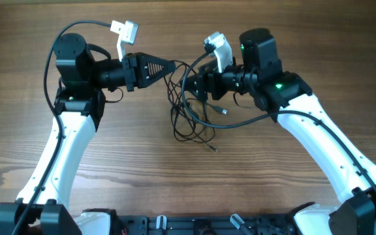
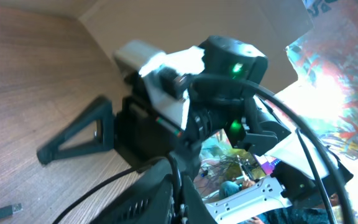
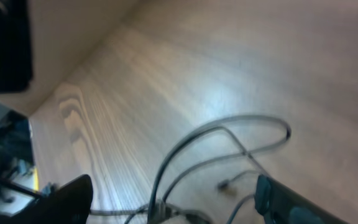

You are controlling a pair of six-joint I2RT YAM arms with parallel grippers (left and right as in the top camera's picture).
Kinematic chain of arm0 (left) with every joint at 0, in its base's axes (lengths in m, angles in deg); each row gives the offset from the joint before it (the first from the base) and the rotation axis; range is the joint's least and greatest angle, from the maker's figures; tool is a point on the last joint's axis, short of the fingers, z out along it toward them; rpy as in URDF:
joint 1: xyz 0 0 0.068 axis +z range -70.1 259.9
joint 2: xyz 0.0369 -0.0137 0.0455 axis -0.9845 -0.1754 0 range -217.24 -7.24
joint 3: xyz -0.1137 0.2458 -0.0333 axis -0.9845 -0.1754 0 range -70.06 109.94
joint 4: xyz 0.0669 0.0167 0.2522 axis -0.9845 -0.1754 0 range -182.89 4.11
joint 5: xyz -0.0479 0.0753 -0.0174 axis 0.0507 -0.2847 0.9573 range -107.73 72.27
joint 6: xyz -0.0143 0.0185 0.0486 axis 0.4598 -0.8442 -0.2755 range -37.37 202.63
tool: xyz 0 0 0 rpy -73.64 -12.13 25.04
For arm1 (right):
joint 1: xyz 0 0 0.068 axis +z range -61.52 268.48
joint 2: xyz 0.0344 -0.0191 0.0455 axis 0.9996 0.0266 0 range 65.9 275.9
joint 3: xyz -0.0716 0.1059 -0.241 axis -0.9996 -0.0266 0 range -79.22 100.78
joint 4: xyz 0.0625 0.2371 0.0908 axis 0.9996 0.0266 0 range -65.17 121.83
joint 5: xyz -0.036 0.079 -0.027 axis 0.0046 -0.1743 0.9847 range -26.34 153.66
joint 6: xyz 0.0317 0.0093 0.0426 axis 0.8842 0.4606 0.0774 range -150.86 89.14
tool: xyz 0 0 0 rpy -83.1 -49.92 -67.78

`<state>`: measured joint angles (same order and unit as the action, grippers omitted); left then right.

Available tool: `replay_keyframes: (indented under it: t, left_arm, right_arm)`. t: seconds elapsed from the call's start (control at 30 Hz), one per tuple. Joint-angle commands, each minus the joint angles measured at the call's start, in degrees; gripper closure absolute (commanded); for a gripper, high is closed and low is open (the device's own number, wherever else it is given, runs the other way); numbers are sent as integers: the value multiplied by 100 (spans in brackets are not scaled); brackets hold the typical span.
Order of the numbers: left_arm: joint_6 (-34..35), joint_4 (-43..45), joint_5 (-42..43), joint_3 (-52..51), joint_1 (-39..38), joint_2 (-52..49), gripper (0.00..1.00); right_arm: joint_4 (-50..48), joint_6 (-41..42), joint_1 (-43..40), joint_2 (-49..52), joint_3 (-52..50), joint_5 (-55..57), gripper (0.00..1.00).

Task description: Untangle cables

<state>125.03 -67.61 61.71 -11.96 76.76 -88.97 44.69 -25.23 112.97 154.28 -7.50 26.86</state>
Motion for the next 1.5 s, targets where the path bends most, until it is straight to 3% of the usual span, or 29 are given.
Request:
replay_keyframes:
  t: [0.0, 0.07, 0.1, 0.13, 0.17, 0.2, 0.23, 0.33, 0.4, 0.43, 0.5, 0.8, 1.0, 1.1, 1.13, 1.2, 1.23, 1.27, 1.47]
  left_arm:
    - [50, 13, 111, 63, -13, 85, 96]
    - [46, 15, 107, 63, -13, 85, 96]
    - [7, 15, 85, 63, -13, 85, 96]
    - [-2, 15, 61, 63, -13, 85, 94]
    - [-37, 13, -15, 61, -13, 83, 86]
    - [-225, 4, -70, 61, -13, 68, 71]
    - [-415, -81, -120, 61, -13, 46, 68]
    - [-1316, -1488, -872, 61, -13, -48, 53]
    - [-1917, -2883, -2028, 61, -13, -146, 52]
    - [-1985, -3482, -2798, 61, -15, -212, 53]
    - [-1969, -4068, -3488, 61, -15, -326, 54]
    - [-1969, -5390, -4118, 61, -101, -1093, 48]
    - [-1965, -5488, -4096, 61, -291, -1539, 32]
    - [-1967, -5401, -4096, 61, -527, -1657, 29]
    - [-1967, -5329, -4096, 61, -623, -1716, 30]
    - [-1971, -5149, -4122, 61, -835, -1856, 48]
    - [-1971, -5125, -4275, 61, -892, -1895, 77]
    - [-1971, -5134, -4448, 61, -903, -1899, 93]
    - [-1978, -5438, -4885, 61, -695, -1899, 96]
  right_arm:
    - [-382, -92, -11, -118, 26, -234, 53]
    - [-291, 9, -11, -118, 26, -459, 93]
    - [-120, 81, -11, -116, 26, -455, 96]
    - [57, 81, -11, -118, 26, -428, 96]
    - [319, 76, -11, -116, 26, -238, 96]
    - [570, 81, -13, -118, 26, 122, 96]
    - [774, 153, -13, -118, 26, 520, 96]
    - [1491, 892, -13, -118, 26, 2199, 96]
    - [1823, 973, -13, -118, 26, 2166, 96]
    - [1823, 566, -11, -118, 26, 1672, 96]
    - [1764, 39, -13, -118, 26, 848, 96]
    - [1012, 101, -13, -118, 28, 184, 96]
    - [905, 98, -13, -118, 28, -37, 96]
    - [907, 101, -13, -118, 28, -81, 96]
    - [883, 210, -13, -118, 28, -79, 96]
    - [752, 208, -13, -120, 28, -188, 96]
    - [699, 203, -13, -131, 28, -179, 96]
    - [671, 203, -26, -140, 28, -170, 96]
    - [660, 782, -726, -267, 28, 402, 96]
